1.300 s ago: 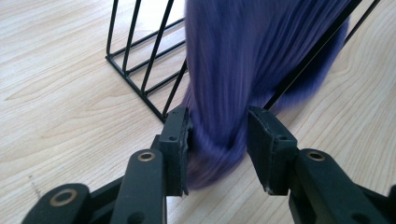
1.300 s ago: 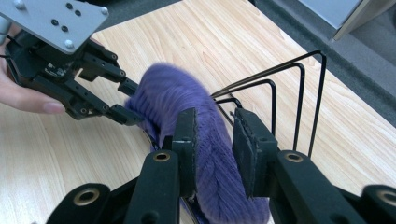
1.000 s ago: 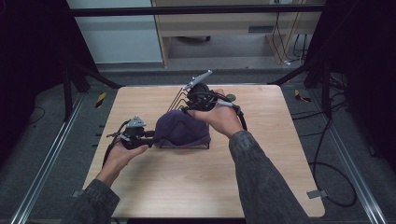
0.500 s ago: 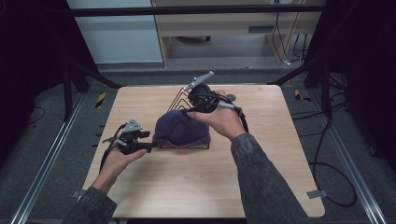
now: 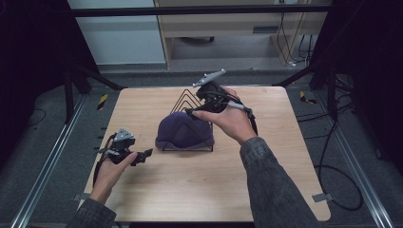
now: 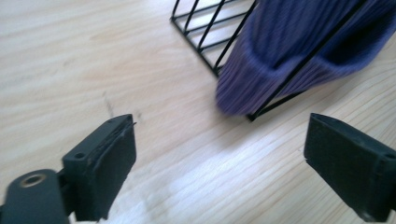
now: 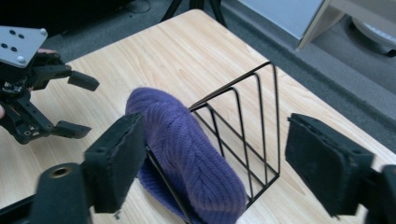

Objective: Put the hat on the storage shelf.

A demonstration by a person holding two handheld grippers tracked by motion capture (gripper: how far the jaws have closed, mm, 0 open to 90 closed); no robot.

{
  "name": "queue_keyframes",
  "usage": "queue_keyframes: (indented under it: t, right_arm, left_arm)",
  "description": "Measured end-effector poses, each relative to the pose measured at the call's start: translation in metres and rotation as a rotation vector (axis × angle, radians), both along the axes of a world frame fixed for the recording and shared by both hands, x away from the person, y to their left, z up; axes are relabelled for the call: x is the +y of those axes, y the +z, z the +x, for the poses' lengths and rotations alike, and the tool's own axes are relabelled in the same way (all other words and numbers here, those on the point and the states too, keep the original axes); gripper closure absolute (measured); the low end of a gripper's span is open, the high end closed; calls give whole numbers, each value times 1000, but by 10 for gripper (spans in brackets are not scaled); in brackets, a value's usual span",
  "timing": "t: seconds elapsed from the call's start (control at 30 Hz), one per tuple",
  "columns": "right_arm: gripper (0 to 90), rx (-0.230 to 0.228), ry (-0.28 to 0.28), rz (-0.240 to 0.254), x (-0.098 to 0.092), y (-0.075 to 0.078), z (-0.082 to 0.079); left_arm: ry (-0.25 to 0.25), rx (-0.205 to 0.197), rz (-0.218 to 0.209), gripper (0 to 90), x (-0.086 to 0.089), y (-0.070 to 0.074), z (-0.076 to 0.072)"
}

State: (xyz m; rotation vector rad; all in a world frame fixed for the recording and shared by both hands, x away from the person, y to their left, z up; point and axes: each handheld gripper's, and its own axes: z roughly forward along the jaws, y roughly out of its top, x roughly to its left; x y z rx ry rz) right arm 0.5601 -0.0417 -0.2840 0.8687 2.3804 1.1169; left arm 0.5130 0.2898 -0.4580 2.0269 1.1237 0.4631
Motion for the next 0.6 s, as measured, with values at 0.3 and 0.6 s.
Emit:
queue_keyframes:
  t: [0.3,0.6]
  right_arm:
    - [99,-20,-54,46,-22,5,-8]
    - [69,-27,-92,69,-57,0,-20]
  left_arm:
    - [33,25,16,60,13,-11,-2]
    - [52,32,37,63,16,-16,-2]
